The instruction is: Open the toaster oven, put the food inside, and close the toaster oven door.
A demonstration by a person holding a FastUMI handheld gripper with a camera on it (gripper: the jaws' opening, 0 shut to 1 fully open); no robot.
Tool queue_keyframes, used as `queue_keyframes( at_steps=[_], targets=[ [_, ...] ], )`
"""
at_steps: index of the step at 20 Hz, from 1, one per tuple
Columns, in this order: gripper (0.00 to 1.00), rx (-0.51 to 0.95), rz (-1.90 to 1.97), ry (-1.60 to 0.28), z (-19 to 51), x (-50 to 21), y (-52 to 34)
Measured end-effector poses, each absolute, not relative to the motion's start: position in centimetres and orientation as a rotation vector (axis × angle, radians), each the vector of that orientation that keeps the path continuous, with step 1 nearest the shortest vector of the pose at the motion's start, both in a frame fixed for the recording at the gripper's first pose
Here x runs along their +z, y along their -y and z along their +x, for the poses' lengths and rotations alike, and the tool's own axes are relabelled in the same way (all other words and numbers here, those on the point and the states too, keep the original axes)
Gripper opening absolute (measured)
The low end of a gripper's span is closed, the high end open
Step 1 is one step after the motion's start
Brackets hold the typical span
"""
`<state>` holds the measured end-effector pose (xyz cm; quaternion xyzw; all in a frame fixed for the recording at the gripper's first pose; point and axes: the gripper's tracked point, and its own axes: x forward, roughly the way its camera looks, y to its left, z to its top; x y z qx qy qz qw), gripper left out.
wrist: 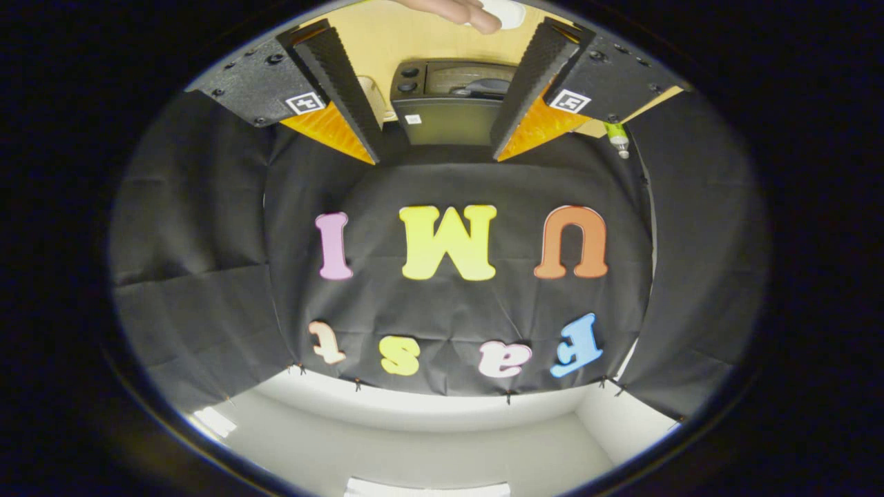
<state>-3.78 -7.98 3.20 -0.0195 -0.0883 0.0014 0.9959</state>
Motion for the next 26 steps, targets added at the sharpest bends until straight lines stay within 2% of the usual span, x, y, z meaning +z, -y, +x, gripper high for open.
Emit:
queue_keyframes(
  at_steps=[5, 6, 10, 15, 26],
  targets=[
    [1.0, -0.031, -0.157, 0.265, -11.8, 8.4, 6.6],
    [1.0, -0.041, -0.153, 0.281, -13.5, 8.0, 6.3],
    [1.0, 0.122, -0.046, 0.234, -18.5, 0.0, 2.1],
    [1.0, 0.113, -0.053, 0.091, -18.0, -4.7, 2.4],
    [1.0, 0.085, 0.087, 0.049, -17.2, -5.2, 7.6]
  ],
)
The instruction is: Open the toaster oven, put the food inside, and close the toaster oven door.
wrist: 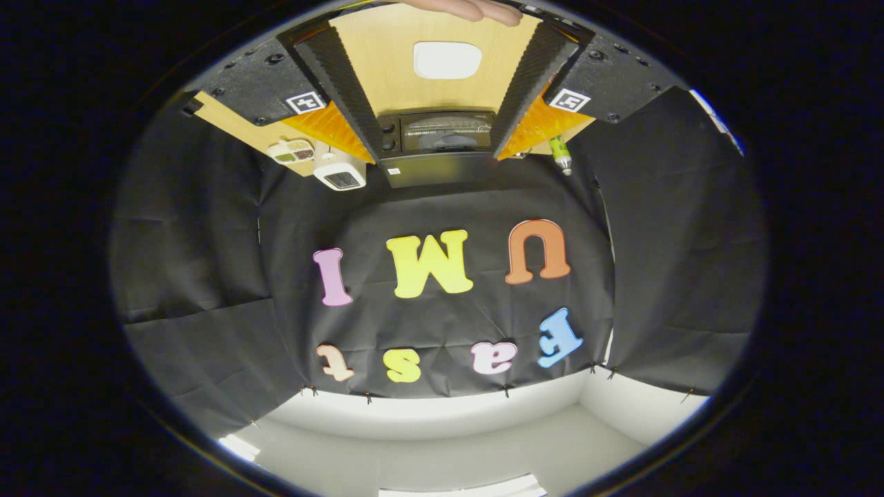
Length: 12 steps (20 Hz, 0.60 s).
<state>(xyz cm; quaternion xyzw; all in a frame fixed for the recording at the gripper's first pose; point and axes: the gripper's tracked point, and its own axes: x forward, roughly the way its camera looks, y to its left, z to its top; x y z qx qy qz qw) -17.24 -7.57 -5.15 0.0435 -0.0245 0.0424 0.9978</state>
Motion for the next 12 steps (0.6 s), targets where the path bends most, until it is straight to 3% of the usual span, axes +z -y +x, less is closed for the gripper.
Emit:
queue_keyframes(
  at_steps=[12],
  targets=[
    [1.0, 0.129, 0.052, 0.035, -18.1, -5.3, 6.1]
  ],
)
